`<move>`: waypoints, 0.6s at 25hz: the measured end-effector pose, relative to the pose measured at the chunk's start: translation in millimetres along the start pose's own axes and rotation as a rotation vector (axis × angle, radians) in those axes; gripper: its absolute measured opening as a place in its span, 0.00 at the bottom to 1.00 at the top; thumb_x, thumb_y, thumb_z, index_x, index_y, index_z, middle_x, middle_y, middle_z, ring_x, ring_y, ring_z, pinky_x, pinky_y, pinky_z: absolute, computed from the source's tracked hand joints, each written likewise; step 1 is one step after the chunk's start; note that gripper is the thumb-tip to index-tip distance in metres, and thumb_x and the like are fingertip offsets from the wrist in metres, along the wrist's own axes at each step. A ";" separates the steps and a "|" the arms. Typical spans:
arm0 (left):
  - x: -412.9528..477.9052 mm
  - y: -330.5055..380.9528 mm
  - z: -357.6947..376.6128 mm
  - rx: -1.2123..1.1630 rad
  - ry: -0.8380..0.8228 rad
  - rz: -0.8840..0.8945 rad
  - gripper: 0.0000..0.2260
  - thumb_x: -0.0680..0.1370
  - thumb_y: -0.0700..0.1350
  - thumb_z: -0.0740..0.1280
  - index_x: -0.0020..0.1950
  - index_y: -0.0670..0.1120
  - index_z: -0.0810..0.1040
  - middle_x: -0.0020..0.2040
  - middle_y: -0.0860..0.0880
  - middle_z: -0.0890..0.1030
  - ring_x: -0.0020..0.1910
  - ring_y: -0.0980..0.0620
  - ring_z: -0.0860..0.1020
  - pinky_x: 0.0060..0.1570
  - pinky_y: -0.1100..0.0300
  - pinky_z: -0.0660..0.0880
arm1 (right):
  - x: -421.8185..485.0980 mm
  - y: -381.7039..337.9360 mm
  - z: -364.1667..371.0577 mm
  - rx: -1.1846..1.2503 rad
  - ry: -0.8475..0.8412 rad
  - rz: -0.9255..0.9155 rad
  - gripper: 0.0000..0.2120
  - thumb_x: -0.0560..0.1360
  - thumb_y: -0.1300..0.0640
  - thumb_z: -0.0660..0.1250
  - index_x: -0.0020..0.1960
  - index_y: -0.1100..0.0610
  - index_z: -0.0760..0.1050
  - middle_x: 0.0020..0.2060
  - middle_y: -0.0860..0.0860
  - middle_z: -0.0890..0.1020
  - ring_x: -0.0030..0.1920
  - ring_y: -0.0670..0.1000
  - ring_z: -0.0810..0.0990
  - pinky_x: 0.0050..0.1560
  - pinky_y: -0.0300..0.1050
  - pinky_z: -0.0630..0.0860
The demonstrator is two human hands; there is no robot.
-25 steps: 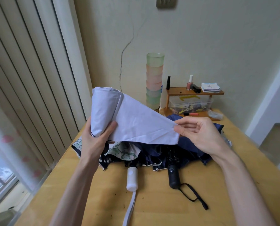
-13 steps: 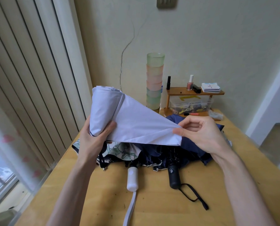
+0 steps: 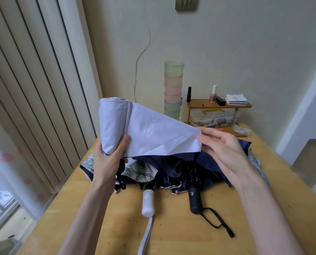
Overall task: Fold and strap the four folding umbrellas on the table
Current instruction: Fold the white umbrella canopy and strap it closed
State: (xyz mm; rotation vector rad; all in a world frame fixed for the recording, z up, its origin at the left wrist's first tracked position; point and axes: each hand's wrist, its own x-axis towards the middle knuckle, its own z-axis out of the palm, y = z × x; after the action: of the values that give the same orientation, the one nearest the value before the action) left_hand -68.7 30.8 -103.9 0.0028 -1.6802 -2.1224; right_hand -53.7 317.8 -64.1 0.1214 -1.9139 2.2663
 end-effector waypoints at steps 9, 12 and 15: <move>-1.3 -3.0 9.5 0.052 0.014 0.044 0.16 0.76 0.48 0.79 0.61 0.50 0.79 0.45 0.53 0.79 0.36 0.49 0.75 0.30 0.59 0.74 | 5.3 15.2 12.6 -0.293 0.271 -0.199 0.08 0.83 0.54 0.70 0.48 0.55 0.83 0.36 0.47 0.86 0.37 0.45 0.81 0.36 0.38 0.78; -3.3 -5.9 13.9 0.033 0.027 0.012 0.17 0.77 0.51 0.79 0.62 0.51 0.79 0.47 0.53 0.80 0.37 0.50 0.75 0.34 0.58 0.74 | 3.6 19.4 17.8 -0.353 0.251 -0.300 0.13 0.85 0.50 0.66 0.48 0.58 0.81 0.27 0.54 0.77 0.28 0.47 0.73 0.33 0.39 0.71; -1.2 -5.6 11.0 0.005 0.054 -0.004 0.16 0.77 0.51 0.78 0.62 0.50 0.79 0.47 0.52 0.80 0.37 0.49 0.74 0.33 0.58 0.73 | 2.9 12.1 9.8 -0.236 0.192 -0.192 0.04 0.81 0.56 0.73 0.51 0.56 0.84 0.28 0.50 0.82 0.28 0.47 0.76 0.35 0.37 0.74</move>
State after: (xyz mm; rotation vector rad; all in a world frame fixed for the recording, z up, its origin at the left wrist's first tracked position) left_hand -72.3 42.3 -106.5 0.0643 -1.6556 -2.1025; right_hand -59.3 306.4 -73.6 0.0515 -1.9566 1.8455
